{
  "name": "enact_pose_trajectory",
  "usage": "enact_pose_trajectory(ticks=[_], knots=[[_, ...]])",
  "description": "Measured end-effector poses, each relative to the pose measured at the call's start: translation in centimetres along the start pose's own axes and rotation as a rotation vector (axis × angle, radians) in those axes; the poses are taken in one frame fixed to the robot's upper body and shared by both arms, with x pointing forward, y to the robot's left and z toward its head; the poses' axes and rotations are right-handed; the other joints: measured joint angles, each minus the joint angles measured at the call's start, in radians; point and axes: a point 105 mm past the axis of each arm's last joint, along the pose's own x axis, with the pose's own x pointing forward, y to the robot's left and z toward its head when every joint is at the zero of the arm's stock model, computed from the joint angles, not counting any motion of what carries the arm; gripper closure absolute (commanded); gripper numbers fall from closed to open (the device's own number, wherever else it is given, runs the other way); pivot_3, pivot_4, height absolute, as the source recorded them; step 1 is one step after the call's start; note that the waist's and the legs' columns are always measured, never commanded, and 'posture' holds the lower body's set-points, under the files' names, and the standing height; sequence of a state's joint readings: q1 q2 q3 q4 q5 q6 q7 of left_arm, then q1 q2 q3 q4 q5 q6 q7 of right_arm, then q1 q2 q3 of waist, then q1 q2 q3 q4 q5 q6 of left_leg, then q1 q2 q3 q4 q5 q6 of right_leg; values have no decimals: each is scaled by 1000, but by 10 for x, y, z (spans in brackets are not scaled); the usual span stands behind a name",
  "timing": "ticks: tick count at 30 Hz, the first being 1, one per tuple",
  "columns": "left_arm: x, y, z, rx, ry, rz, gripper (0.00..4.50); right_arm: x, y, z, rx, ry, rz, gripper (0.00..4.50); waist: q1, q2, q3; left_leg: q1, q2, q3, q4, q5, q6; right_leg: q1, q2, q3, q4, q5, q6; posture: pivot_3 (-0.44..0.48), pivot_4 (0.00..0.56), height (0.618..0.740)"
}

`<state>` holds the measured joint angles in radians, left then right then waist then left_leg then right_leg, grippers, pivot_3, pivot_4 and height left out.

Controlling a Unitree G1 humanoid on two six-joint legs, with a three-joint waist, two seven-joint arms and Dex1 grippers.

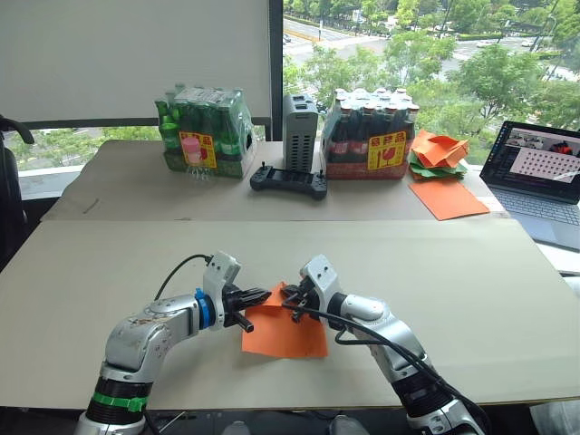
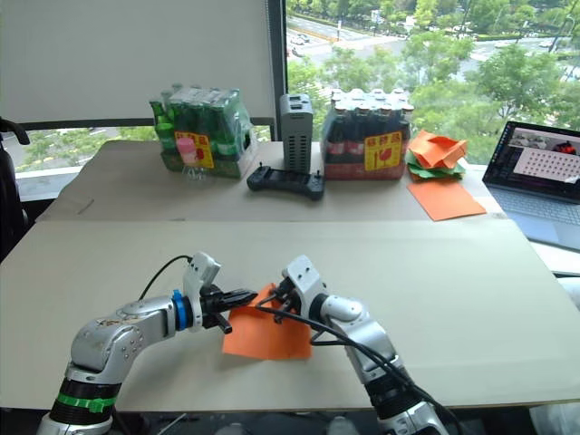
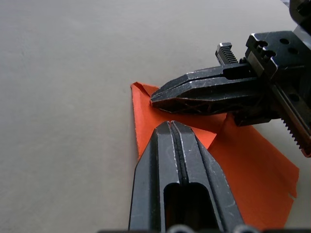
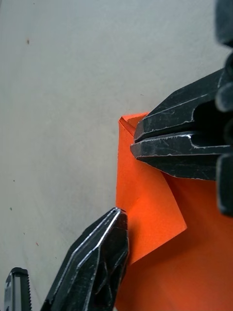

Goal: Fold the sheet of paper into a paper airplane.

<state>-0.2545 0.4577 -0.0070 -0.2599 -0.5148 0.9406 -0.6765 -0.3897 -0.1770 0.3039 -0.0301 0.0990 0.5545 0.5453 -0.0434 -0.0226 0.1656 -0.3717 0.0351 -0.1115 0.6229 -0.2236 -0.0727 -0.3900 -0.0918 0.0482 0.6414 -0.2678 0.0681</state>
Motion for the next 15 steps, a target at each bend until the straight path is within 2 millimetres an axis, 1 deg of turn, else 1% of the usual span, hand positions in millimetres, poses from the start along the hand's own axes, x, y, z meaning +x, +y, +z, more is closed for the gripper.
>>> enact_pose_trajectory(ticks=[4,9,15], knots=[[-1,2,-12,38,54,12,4483,0,0,0,-1,1,-3,4500,1,0,0,0,0,0,0,0,0,0,0,0,0,0,0,0,150,740],[-2,3,-13,85,54,16,4483,0,0,0,-3,1,-4,4500,1,0,0,0,0,0,0,0,0,0,0,0,0,0,0,0,150,740],[-1,8,-12,81,37,33,4483,-1,0,0,0,-1,-3,4500,1,0,0,0,0,0,0,0,0,0,0,0,0,0,0,0,150,740]])
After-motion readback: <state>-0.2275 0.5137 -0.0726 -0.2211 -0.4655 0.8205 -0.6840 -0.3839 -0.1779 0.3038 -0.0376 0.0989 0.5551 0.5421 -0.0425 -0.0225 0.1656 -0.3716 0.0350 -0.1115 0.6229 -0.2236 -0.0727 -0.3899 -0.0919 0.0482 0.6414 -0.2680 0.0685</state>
